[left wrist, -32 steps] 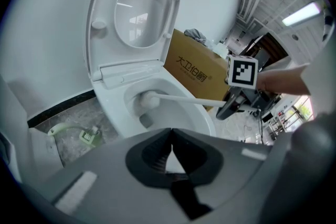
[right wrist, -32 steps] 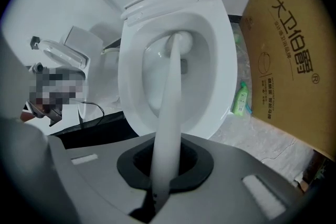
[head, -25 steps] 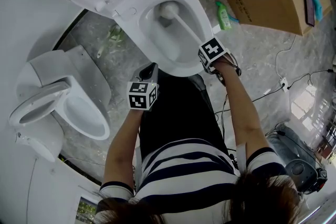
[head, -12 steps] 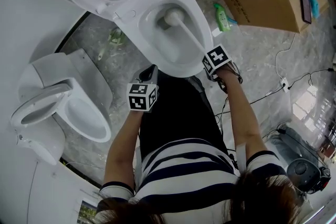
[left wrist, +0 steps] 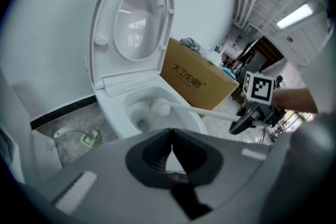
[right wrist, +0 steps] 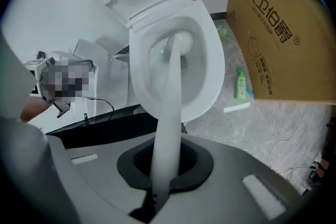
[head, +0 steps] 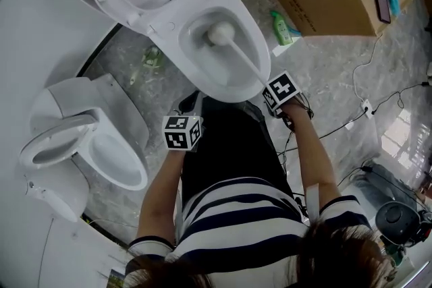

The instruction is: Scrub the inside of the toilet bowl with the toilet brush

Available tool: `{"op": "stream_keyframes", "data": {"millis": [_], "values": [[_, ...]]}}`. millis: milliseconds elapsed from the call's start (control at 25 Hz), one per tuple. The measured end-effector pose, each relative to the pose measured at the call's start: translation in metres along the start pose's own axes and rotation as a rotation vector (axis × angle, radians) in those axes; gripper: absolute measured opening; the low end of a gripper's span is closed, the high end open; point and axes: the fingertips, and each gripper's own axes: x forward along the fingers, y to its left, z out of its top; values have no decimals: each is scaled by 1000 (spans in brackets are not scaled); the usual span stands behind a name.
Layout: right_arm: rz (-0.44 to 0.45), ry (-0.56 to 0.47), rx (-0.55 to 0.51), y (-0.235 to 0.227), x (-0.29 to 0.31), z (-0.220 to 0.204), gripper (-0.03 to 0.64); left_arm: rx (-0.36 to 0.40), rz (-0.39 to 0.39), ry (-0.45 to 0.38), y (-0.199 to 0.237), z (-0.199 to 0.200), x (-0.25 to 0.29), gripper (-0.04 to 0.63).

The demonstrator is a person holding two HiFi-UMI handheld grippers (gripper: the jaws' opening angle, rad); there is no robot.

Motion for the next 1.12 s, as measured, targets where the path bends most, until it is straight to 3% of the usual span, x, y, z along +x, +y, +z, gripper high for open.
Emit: {"op": "stream_keyframes", "data": {"millis": [760,1120], "values": [[40,-238,-38,52,-67,-31,-2,-61,-3,-150,-16,45,-70,0],[68,-375,8,71,-88,-31,-2,-47,-22,-150,-24,45,-99,0]]}}
